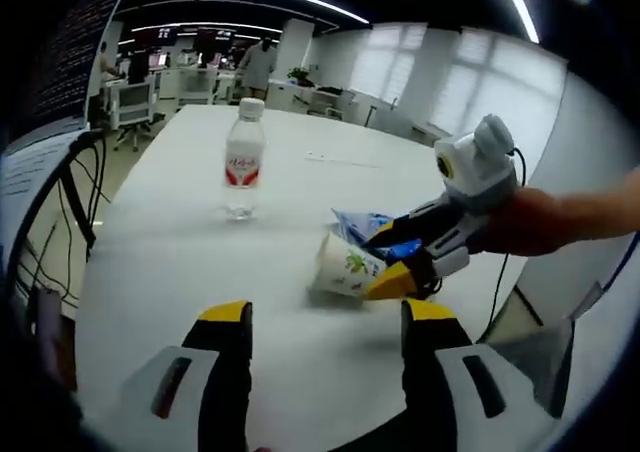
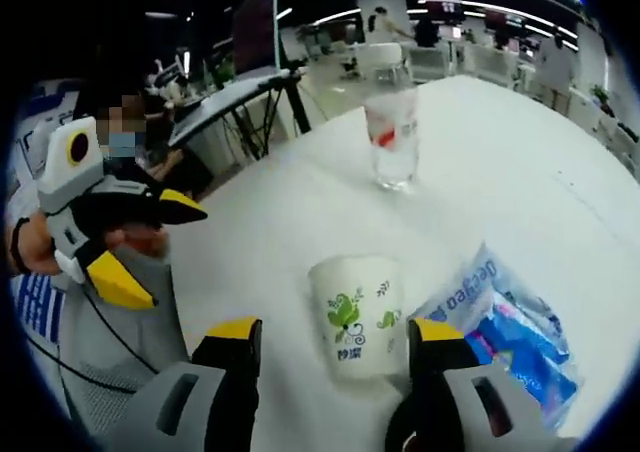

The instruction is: Arrange the tabletop items into an orderly group along one side of the table until the central work area is clear of visible clutter.

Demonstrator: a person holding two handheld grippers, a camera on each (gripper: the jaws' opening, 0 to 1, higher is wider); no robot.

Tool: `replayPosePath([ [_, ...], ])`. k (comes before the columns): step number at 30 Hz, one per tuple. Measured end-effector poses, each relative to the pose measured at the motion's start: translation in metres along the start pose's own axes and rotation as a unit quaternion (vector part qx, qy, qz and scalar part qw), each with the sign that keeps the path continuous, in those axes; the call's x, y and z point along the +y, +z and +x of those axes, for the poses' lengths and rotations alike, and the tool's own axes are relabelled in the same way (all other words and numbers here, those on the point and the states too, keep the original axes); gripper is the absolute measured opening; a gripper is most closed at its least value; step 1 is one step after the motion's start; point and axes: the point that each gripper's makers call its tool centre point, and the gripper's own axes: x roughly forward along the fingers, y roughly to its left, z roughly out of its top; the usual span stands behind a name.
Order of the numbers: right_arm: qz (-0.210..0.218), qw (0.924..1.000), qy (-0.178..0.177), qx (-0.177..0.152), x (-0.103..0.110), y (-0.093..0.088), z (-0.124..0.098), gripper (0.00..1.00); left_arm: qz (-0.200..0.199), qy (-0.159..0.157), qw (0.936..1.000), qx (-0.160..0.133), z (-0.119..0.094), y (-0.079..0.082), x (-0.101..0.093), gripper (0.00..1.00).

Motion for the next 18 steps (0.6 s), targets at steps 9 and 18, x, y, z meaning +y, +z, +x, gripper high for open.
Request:
replayPosePath([
  [9, -0.021, 0.9991, -0.011, 0.034, -0.007, -0.008, 0.015, 0.57, 0.001, 0.005, 1.0000, 0.001, -0.009, -0.004, 0.010, 0.66],
  [18, -0.035, 0.9983, -0.012, 0.045, -0.009, -0.009, 0.026, 0.56, -0.007, 0.016, 0.9998, -0.006, -0.017, -0.002, 0.013, 0.65],
])
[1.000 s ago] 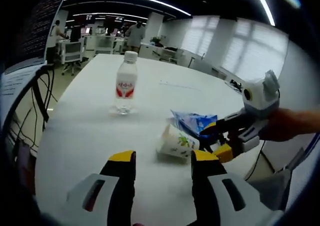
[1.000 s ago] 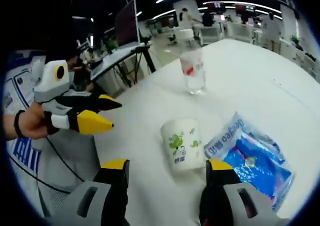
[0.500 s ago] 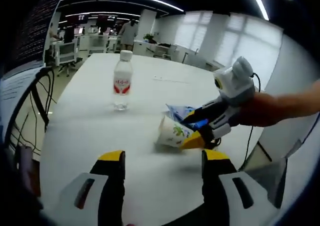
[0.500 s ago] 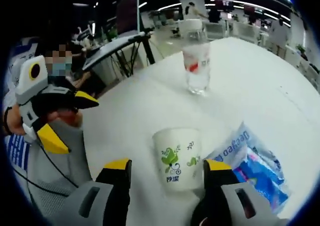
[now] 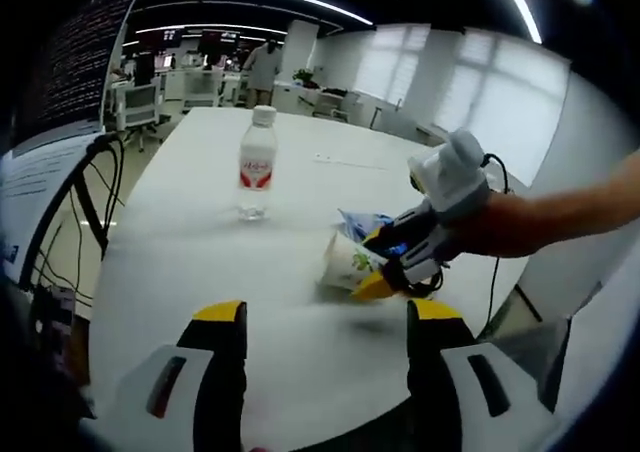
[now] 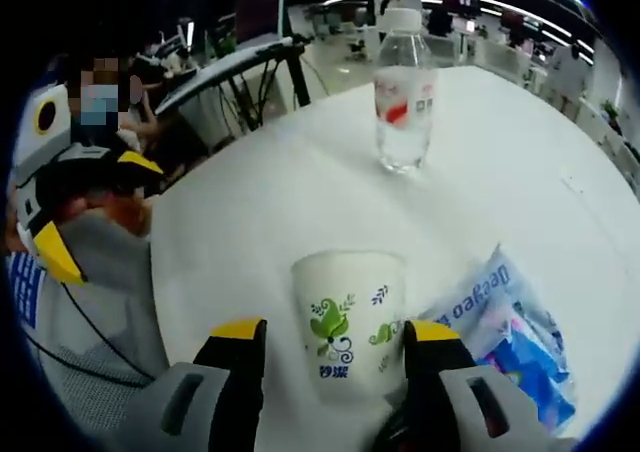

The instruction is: Arrange the tabletop items into an orderly group along one side of the table until the central work area is clear of visible clutter.

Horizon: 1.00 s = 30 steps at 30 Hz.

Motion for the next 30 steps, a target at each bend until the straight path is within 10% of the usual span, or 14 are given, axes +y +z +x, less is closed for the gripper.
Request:
replayPosePath([
  [6, -0.023, 0.9996, -0.013, 0.014, 0.000, -0.006, -0.001, 0.41, 0.001, 0.002, 1.0000, -0.001, -0.003, 0.000, -0.003, 0.65],
  [30, 0.042, 0.9982, -0.003, -0.043, 0.014, -0.019, -0.048, 0.39, -0.054, -0.002, 0.9984, -0.014, -0.002, 0.017, -0.026, 0.62],
])
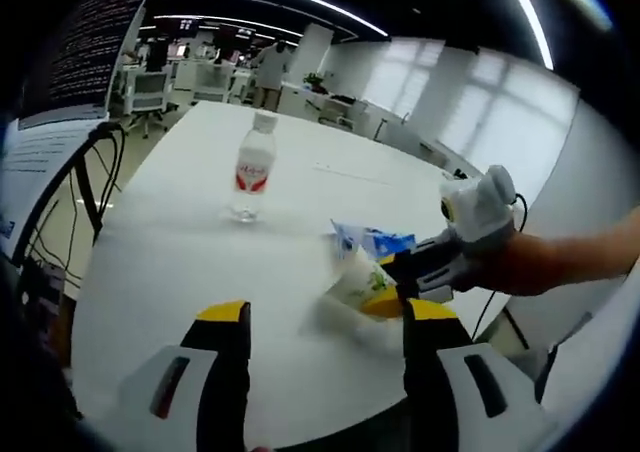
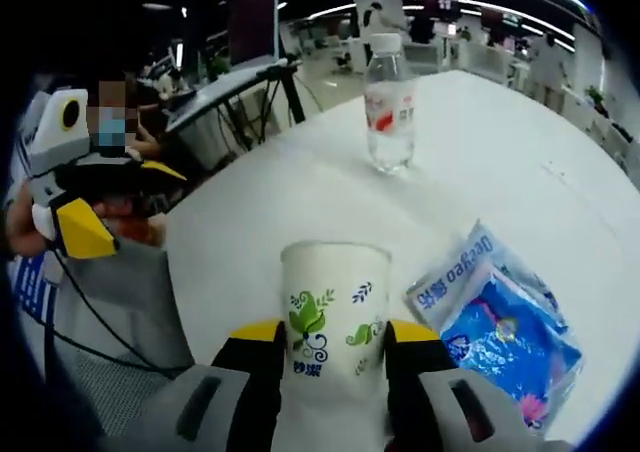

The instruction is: Arrange the tabletop items into an orderly group along one side of the table until the central work area is clear of visible clutter.

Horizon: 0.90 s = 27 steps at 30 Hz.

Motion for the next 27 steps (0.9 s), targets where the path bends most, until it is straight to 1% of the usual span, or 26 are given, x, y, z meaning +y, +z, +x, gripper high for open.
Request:
replayPosePath([
  [1, 0.004, 1.0000, 0.001, -0.004, -0.001, -0.002, -0.001, 0.39, -0.001, -0.001, 1.0000, 0.000, 0.000, 0.000, -0.001, 0.62],
  [3, 0.008, 0.9999, 0.003, -0.009, -0.001, -0.004, -0.005, 0.39, -0.004, -0.002, 1.0000, -0.001, 0.003, -0.004, 0.005, 0.62],
  [6, 0.016, 0.9998, 0.006, -0.014, 0.000, -0.008, -0.012, 0.39, -0.003, -0.004, 1.0000, -0.001, 0.003, 0.001, -0.004, 0.61],
  [7, 0.024, 0.9995, 0.012, -0.019, 0.004, -0.009, -0.018, 0.39, -0.002, -0.005, 1.0000, -0.001, 0.004, 0.002, -0.005, 0.61],
  [8, 0.029, 0.9992, 0.017, -0.021, 0.006, -0.009, -0.020, 0.39, -0.001, -0.006, 1.0000, -0.002, 0.005, 0.001, -0.002, 0.61],
  [9, 0.041, 0.9981, 0.031, -0.034, 0.012, -0.006, -0.024, 0.39, -0.001, -0.006, 1.0000, -0.003, 0.005, 0.002, -0.001, 0.61],
  [11, 0.039, 0.9981, 0.030, -0.039, 0.012, -0.007, -0.030, 0.39, -0.004, -0.008, 0.9999, -0.007, 0.005, 0.004, -0.004, 0.62],
  [14, 0.034, 0.9981, 0.031, -0.041, 0.015, -0.008, -0.042, 0.39, -0.009, -0.010, 0.9998, -0.012, 0.012, 0.003, 0.002, 0.61],
  [15, 0.035, 0.9980, 0.031, -0.043, 0.016, -0.008, -0.044, 0.39, -0.013, -0.011, 0.9997, -0.016, 0.008, 0.008, -0.006, 0.61],
  [17, 0.034, 0.9979, 0.030, -0.046, 0.016, -0.009, -0.049, 0.39, -0.016, -0.014, 0.9996, -0.021, 0.009, 0.010, -0.008, 0.61],
  [19, 0.030, 0.9981, 0.027, -0.046, 0.014, -0.011, -0.053, 0.39, -0.017, -0.016, 0.9995, -0.023, 0.009, 0.016, -0.017, 0.61],
  [22, 0.025, 0.9985, 0.021, -0.043, 0.014, -0.015, -0.058, 0.39, -0.019, -0.023, 0.9992, -0.028, 0.012, 0.018, -0.020, 0.61],
  [26, 0.029, 0.9983, 0.020, -0.046, 0.017, -0.017, -0.066, 0.39, -0.007, -0.042, 0.9988, -0.022, 0.015, 0.021, -0.035, 0.60],
  [27, 0.023, 0.9984, 0.022, -0.047, 0.019, -0.017, -0.066, 0.39, -0.004, -0.048, 0.9987, -0.019, 0.015, 0.020, -0.038, 0.59],
])
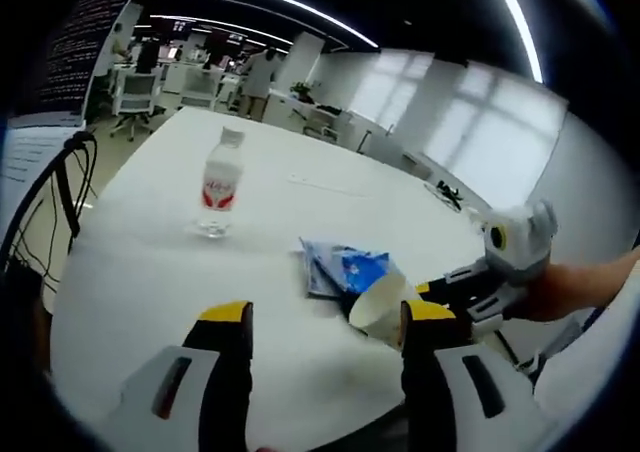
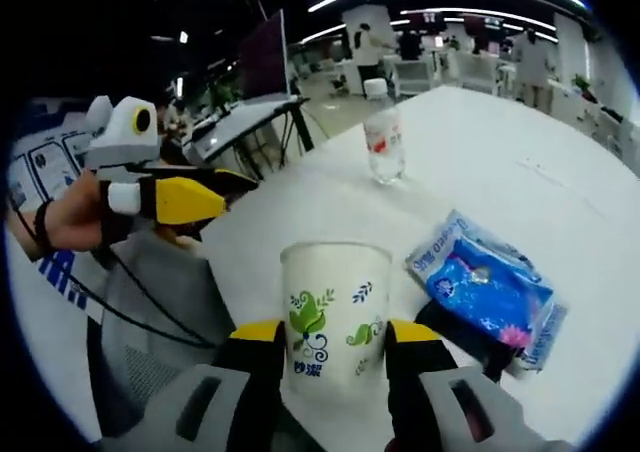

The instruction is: Arrange the tabletop items into an orderly group along one side of the table until the central work area is clear of visible clutter.

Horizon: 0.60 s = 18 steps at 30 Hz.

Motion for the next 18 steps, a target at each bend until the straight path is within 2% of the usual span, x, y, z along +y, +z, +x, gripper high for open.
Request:
replayPosePath([
  [7, -0.023, 0.9997, 0.007, 0.008, 0.006, -0.003, -0.002, 0.39, 0.008, -0.034, 0.9993, 0.008, 0.008, 0.001, -0.011, 0.55],
  [8, -0.027, 0.9995, 0.009, 0.008, 0.007, -0.003, -0.001, 0.39, 0.011, -0.042, 0.9990, 0.012, 0.008, 0.003, -0.019, 0.55],
  [13, -0.049, 0.9986, 0.016, 0.011, 0.013, -0.001, 0.001, 0.39, 0.013, -0.069, 0.9973, 0.021, 0.009, 0.001, -0.031, 0.53],
  [18, -0.076, 0.9968, 0.022, 0.011, 0.021, 0.002, -0.001, 0.40, 0.016, -0.077, 0.9966, 0.021, 0.008, 0.000, -0.037, 0.51],
])
